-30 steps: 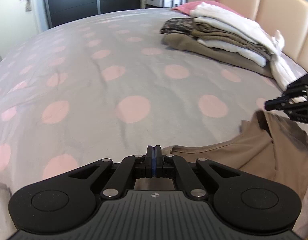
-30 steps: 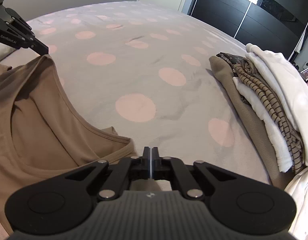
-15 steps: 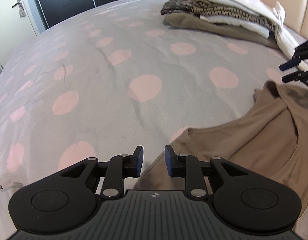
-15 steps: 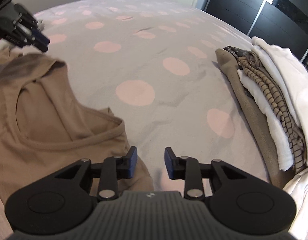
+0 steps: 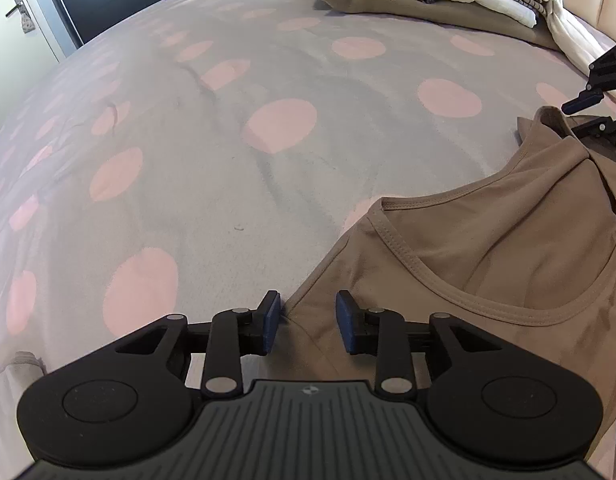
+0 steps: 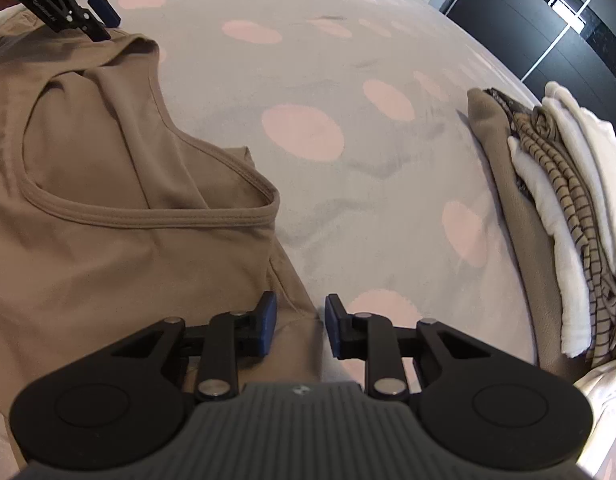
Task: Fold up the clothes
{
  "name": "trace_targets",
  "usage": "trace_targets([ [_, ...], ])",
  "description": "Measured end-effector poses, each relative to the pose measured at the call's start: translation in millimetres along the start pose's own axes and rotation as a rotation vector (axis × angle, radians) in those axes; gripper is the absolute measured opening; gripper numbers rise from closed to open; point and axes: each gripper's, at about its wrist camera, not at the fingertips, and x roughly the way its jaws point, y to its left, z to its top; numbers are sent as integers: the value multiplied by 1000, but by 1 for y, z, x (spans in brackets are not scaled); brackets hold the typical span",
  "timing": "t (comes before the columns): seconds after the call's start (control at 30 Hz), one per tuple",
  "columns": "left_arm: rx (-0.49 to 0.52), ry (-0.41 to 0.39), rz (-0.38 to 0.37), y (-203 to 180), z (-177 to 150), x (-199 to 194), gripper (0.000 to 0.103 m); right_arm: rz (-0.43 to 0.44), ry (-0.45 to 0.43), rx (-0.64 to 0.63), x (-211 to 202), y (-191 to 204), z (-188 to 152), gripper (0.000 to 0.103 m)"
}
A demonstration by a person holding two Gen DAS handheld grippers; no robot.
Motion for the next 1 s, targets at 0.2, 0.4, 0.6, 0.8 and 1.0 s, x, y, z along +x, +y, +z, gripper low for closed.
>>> trace_targets([
  [0.2,-25,5,-5,2,-1,2,38,31,30,24,2,1,3,7],
  [0.4,-161,11,-33,14,-1,5,20,-34,15,18,-9,2,5,5],
  [0.6,-240,-80,17,21,9,-25,3,-169,-53,103,-39,-13,17,5],
  [0.8,-309,-260,140,22,17,-86,3,-356,-168,155,-87,-13,30,5],
  [1.0,-357,-452,246,1,20,-160,3,-511,-331,223,-166,-5,32,5],
])
